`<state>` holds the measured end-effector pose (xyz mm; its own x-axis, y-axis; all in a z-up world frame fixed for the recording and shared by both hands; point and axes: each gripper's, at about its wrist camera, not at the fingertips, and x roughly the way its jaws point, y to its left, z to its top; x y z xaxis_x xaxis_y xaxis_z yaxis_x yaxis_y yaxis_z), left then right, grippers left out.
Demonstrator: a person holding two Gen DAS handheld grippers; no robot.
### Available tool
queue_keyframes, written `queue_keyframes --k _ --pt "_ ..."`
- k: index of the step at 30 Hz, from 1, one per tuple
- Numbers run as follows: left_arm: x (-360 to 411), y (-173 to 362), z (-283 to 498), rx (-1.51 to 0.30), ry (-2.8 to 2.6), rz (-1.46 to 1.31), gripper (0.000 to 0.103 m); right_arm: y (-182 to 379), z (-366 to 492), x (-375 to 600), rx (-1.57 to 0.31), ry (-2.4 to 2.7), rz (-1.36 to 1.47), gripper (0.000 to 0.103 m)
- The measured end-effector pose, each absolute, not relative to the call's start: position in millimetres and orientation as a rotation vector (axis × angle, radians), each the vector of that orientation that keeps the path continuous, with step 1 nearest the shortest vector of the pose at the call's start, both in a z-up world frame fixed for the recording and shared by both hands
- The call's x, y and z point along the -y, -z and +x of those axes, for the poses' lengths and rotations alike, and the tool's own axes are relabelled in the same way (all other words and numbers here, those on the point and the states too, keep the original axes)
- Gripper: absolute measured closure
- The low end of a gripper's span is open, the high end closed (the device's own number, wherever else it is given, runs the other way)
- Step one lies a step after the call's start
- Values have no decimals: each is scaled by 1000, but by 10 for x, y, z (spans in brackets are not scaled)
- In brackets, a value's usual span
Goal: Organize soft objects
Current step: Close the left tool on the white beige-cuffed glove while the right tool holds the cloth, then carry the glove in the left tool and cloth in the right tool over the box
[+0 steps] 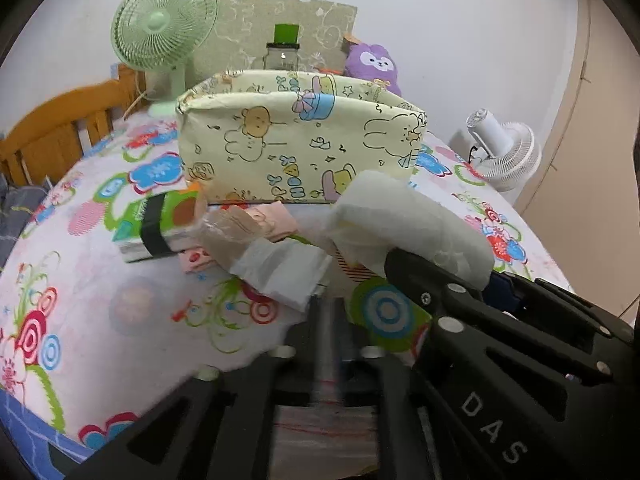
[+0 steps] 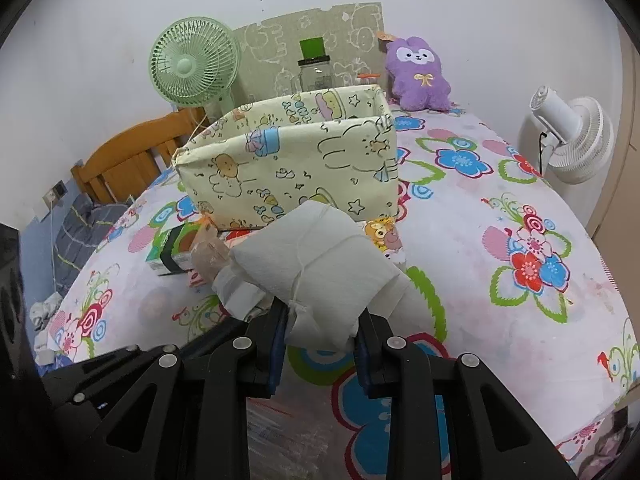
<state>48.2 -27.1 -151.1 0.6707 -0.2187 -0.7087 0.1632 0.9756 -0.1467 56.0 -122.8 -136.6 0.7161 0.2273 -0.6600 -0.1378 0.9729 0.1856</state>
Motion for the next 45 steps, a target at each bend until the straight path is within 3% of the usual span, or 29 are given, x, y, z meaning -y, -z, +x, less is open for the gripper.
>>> queue_keyframes --k 1,4,6,18,20,21,25,45 --pt "280 1490 488 -802 210 -83 55 1352 569 1243 -747 -200 128 71" --pt "316 1425 503 -774 202 -89 39 1270 585 1278 -732 -198 124 71" --pt "333 1411 553 -770 187 -91 38 1222 618 1302 -716 -196 115 71" --pt "274 1646 901 -857 19 -140 39 1366 951 1321 -749 -222 110 71" --pt "274 1652 898 -851 5 -135 48 1387 971 1330 -754 -226 118 71" --pt "269 1655 894 -849 -10 -128 59 1396 978 1331 -755 -225 116 71" --pt "239 1662 857 -846 -8 -133 68 1418 977 1319 -756 -227 116 71" --pt "266 1218 536 -759 18 -98 69 1043 644 1304 -686 -246 138 71"
